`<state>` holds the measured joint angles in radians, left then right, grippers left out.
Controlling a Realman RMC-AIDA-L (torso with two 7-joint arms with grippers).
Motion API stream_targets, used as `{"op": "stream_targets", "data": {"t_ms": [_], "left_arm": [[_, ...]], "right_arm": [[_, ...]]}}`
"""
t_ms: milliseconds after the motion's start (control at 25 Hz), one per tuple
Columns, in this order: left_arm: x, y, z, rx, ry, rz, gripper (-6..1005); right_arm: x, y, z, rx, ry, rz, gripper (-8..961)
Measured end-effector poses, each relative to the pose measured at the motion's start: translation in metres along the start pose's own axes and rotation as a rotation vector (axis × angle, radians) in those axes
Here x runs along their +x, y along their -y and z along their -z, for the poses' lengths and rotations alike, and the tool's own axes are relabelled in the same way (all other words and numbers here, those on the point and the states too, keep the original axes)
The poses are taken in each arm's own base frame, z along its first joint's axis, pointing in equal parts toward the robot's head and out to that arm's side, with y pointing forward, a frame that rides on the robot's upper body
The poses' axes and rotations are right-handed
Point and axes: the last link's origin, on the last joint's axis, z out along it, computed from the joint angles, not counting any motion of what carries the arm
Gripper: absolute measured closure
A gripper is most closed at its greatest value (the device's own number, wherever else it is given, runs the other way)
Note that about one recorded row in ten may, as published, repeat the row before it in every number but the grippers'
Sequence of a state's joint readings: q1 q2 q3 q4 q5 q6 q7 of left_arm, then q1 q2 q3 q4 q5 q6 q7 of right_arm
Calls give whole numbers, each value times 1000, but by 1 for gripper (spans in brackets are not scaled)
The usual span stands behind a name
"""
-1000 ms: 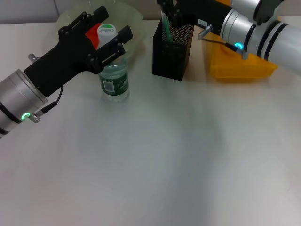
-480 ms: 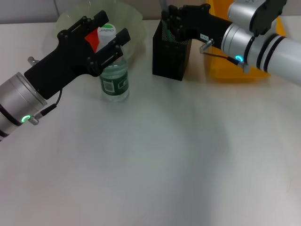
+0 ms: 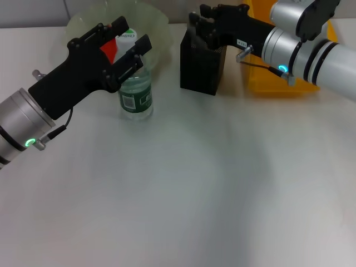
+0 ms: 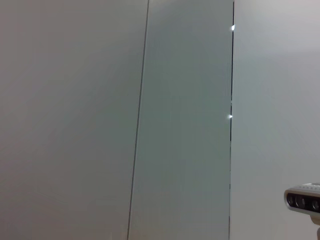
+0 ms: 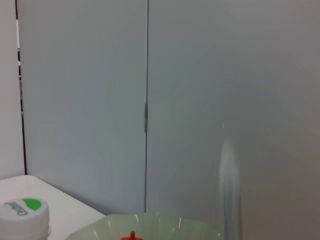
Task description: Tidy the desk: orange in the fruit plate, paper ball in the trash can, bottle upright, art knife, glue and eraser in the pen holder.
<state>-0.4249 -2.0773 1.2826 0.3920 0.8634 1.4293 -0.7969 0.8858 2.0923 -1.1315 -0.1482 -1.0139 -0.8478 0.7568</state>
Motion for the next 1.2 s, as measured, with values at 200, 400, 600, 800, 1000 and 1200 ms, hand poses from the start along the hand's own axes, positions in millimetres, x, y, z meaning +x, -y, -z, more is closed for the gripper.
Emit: {"op": "stream_targets", "data": {"t_ms": [200,400,600,800,1000,1200], "left_arm": [[4,4,5,39,-34,9,397],[5,6,9,71,-62,20,329],[7,4,10,69,-82,14,246],[9,-2,19,103,-180,-47,215],[13,-4,23,145,-250,-37,216],[17,-15,21,104,-294,-104,216]], "right_arm": [[-1,0,1,-2,12,-16,667],[-8,6,21,-32,104,-185,466],[-12,10,67,-82,191,-295,399],[-9,21,118,-22,262,-361,398],[1,32,143,35,302,-456,397],[0,20,144,-49,300,-399,396]]}}
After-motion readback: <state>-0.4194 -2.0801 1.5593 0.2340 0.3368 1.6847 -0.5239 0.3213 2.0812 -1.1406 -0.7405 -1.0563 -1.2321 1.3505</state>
